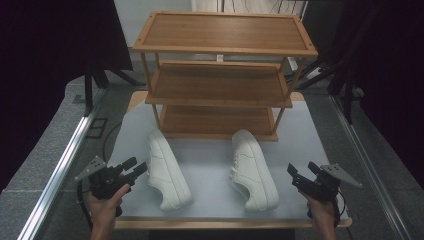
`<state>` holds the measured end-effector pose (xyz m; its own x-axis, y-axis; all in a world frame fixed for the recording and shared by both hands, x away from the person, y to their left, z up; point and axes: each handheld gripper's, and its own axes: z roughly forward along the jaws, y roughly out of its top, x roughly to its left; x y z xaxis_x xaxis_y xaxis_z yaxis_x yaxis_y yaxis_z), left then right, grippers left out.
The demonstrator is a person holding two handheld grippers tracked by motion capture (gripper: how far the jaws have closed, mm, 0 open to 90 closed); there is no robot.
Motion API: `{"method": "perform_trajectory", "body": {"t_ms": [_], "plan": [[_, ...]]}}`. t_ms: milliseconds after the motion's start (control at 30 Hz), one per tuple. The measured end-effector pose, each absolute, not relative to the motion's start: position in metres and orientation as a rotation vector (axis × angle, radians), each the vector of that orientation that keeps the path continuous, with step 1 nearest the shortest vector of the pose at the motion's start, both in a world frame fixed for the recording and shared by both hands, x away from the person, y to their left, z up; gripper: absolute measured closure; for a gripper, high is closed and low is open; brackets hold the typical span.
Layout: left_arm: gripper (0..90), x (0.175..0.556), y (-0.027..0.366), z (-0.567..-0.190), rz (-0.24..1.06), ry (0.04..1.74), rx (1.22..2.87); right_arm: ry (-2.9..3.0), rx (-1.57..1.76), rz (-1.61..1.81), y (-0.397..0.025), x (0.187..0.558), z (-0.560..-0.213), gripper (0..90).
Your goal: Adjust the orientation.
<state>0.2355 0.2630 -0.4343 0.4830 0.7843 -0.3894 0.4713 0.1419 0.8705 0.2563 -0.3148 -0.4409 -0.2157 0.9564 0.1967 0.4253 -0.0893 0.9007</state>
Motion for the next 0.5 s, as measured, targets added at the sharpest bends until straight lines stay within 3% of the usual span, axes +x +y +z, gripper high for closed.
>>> {"method": "perform_trajectory", "body": {"t_ms": [300,500], "plan": [[45.2,0.239,0.259,-0.441,0.294,1.163,1.525,1.648,1.536,1.266,-0.321,0.252,-0.446,20.4],[60.5,0.236,0.262,-0.442,0.276,1.165,1.511,1.594,1.614,1.294,-0.33,0.25,-0.45,21.0]]}}
